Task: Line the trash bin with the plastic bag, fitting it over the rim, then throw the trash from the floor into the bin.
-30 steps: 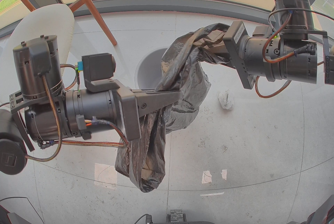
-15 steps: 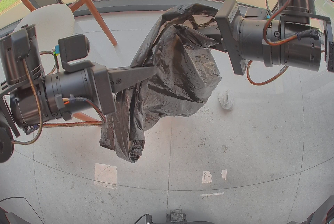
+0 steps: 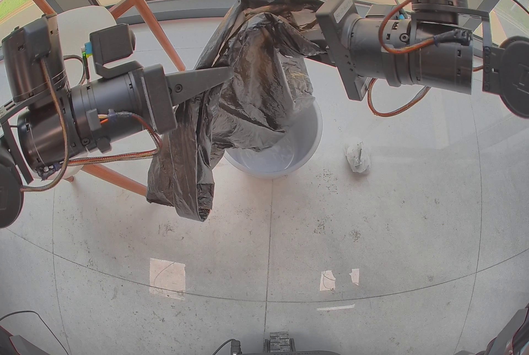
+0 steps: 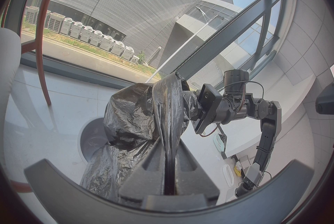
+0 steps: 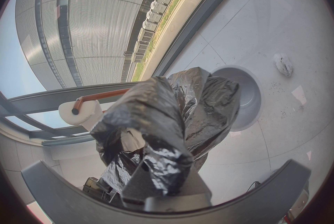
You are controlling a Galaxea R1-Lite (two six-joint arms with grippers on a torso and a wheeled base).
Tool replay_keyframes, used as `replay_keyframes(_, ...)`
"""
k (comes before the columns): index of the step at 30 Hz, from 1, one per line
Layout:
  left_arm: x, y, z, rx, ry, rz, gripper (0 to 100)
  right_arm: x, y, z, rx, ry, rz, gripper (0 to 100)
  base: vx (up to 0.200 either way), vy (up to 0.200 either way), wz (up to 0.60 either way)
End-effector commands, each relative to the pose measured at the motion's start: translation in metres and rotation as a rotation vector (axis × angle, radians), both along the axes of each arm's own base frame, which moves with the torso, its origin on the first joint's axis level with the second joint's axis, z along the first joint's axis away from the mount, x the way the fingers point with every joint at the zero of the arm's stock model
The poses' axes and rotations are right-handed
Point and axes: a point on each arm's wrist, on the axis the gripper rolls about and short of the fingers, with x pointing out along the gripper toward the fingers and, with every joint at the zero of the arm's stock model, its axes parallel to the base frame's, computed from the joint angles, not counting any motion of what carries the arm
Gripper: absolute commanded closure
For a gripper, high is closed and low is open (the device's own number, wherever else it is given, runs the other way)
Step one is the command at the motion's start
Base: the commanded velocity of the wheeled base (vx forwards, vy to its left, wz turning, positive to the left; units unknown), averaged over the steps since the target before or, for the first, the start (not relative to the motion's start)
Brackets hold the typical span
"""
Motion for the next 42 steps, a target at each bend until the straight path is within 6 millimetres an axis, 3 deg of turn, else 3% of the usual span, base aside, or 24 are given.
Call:
replay_keyframes(1,0.013,-0.006,-0.008,0.015,0.027,0.002,100,0.015,0.006,-0.012,-0.012,0.012,-0.017,100,0.000,0.000,0.00)
replay_keyframes(6,0.021,-0.012,-0.016,0.029,0.052,-0.002,100,0.022,0.002,-0.017,-0.020,0.019,-0.038,100,0.000,0.000,0.00)
replay_keyframes(7,0.029,-0.018,-0.027,0.048,0.083,-0.008,100,0.029,0.001,-0.025,-0.040,0.035,-0.058,100,0.000,0.000,0.00)
replay_keyframes(12,0.043,-0.025,-0.045,0.091,0.108,-0.008,100,0.041,0.000,-0.042,-0.093,0.050,-0.078,100,0.000,0.000,0.00)
replay_keyframes(16,0.054,-0.032,-0.064,0.161,0.096,-0.043,100,0.049,-0.013,-0.052,-0.185,0.017,-0.096,100,0.000,0.000,0.00)
replay_keyframes(23,0.059,-0.036,-0.073,0.173,0.111,-0.065,100,0.055,-0.028,-0.066,-0.269,0.005,-0.111,100,0.000,0.000,0.00)
replay_keyframes(30,0.067,-0.040,-0.081,0.180,0.124,-0.067,100,0.056,-0.030,-0.077,-0.258,-0.020,-0.118,100,0.000,0.000,0.00)
replay_keyframes(36,0.068,-0.050,-0.091,0.196,0.147,-0.087,100,0.054,-0.033,-0.100,-0.340,-0.016,-0.143,100,0.000,0.000,0.00)
replay_keyframes(42,0.068,-0.050,-0.093,0.199,0.152,-0.090,100,0.055,-0.033,-0.098,-0.342,-0.024,-0.148,100,0.000,0.000,0.00)
